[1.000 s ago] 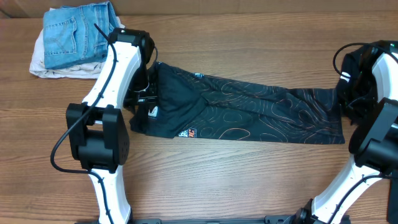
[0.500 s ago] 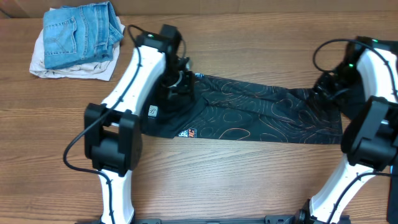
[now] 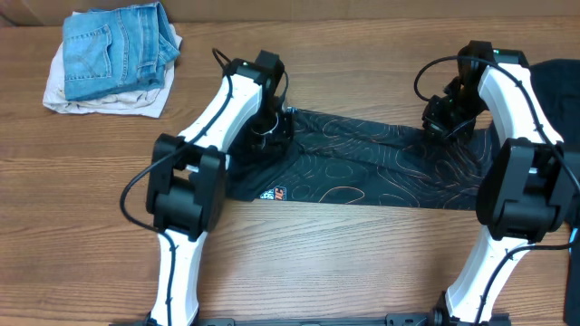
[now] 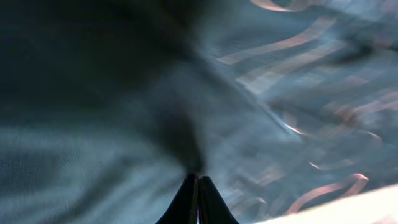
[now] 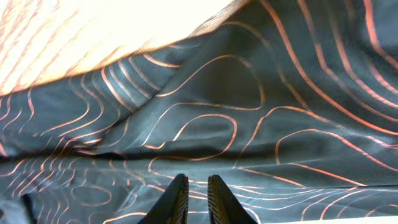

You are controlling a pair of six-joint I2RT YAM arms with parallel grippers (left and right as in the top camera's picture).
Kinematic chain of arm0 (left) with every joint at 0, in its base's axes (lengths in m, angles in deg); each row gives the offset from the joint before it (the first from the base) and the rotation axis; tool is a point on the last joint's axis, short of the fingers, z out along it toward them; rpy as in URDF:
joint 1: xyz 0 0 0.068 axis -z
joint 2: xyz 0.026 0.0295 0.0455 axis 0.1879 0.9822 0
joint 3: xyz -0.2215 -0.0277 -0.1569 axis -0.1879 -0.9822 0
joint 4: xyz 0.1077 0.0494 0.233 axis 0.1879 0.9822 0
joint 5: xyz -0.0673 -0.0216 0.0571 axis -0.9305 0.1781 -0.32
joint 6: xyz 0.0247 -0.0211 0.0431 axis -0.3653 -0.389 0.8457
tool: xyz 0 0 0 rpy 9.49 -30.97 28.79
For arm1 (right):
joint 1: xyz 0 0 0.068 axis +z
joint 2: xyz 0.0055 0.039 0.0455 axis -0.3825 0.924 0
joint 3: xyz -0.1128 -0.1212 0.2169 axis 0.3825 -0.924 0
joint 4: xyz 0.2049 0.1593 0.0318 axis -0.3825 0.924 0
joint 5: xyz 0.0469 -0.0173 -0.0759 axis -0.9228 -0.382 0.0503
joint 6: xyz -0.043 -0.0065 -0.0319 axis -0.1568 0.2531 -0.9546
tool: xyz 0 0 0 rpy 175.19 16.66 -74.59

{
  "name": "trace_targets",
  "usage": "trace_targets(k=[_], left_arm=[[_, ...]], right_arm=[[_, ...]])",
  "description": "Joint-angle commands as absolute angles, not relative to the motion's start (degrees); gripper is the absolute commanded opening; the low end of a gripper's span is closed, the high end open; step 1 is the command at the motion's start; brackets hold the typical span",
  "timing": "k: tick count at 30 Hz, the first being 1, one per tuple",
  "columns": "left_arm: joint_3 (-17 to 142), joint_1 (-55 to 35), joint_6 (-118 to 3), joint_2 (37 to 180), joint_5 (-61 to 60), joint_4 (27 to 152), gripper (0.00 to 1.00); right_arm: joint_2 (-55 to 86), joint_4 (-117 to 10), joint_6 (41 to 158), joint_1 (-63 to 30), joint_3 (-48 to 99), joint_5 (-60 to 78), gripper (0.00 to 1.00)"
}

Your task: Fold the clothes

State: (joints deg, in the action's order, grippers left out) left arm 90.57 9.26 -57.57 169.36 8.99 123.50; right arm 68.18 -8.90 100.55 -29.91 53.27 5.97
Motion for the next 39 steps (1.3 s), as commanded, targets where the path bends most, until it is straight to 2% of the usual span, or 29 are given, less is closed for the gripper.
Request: trace_targets(k=[1, 7, 13, 21, 29, 30, 39], left_arm=[[90.33, 8.59, -60.26, 171.7, 13.1, 123.89, 0.04], [90.33, 8.48, -62.69, 171.85, 18.78, 126.62, 0.08], [89.76, 7.08, -66.23, 172.11, 23.94, 132.11, 0.07], [89.74, 2.01, -66.53, 172.11, 27.54, 138.67, 0.05], [89.72, -6.8, -64.57, 172.11, 28.61, 138.51, 0.07], [89.72, -7.3, -63.82, 172.11, 28.35, 138.43, 0.04], [90.5, -9.58, -63.98, 165.93, 28.15, 136.04, 0.04]], right_arm=[[68.55, -9.93, 102.08, -29.95, 53.16, 8.92, 0.11], [68.55, -15.09, 102.1, -29.95, 49.25, 8.92, 0.08], [68.55, -21.43, 102.56, -30.13, 42.23, 8.97, 0.08], [68.55, -24.92, 103.61, -30.26, 40.2, 11.5, 0.08], [68.55, -27.2, 103.63, -30.26, 40.2, 13.82, 0.12], [68.55, -27.33, 103.63, -30.26, 40.2, 13.8, 0.12], [68.55, -28.0, 103.63, -30.15, 40.2, 13.8, 0.12]])
